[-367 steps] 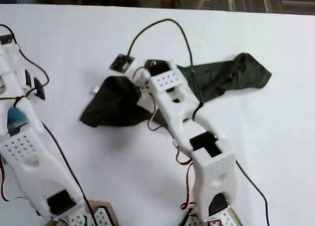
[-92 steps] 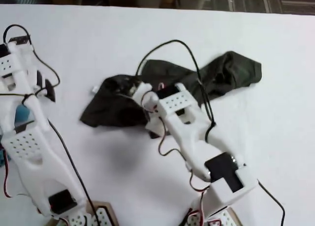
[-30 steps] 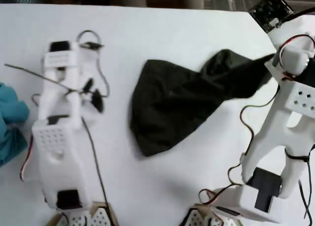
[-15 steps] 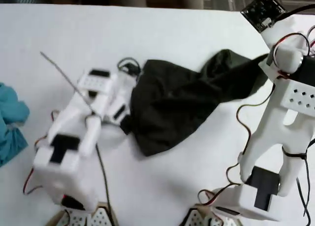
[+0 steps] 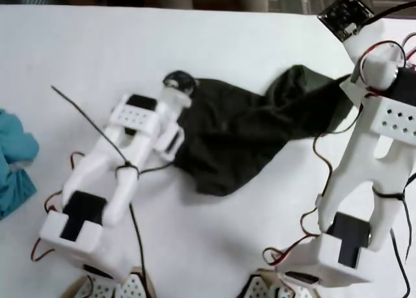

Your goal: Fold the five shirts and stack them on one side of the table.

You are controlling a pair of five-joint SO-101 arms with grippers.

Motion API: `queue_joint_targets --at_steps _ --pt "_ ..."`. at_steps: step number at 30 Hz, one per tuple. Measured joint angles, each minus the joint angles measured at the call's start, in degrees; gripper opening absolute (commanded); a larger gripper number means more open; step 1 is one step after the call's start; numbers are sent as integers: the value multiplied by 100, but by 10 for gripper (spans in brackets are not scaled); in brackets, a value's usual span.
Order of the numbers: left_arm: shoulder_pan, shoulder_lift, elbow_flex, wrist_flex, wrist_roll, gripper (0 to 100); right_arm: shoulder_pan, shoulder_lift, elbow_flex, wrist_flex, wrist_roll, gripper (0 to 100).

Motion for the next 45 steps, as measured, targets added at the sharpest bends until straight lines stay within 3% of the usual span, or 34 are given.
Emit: queue_joint_targets --at_steps 7,11,21,39,45 --pt "536 0 387 44 1319 287 0 62 0 0 0 19" --pt "712 9 220 211 1653 289 0 79 0 0 0 19" --pt "1398 -44 -255 818 1732 287 0 79 0 0 0 19" --pt "879 -79 360 923 1424 289 -334 79 0 35 0 19" --pt "879 457 404 334 1398 282 -352 79 0 53 0 19"
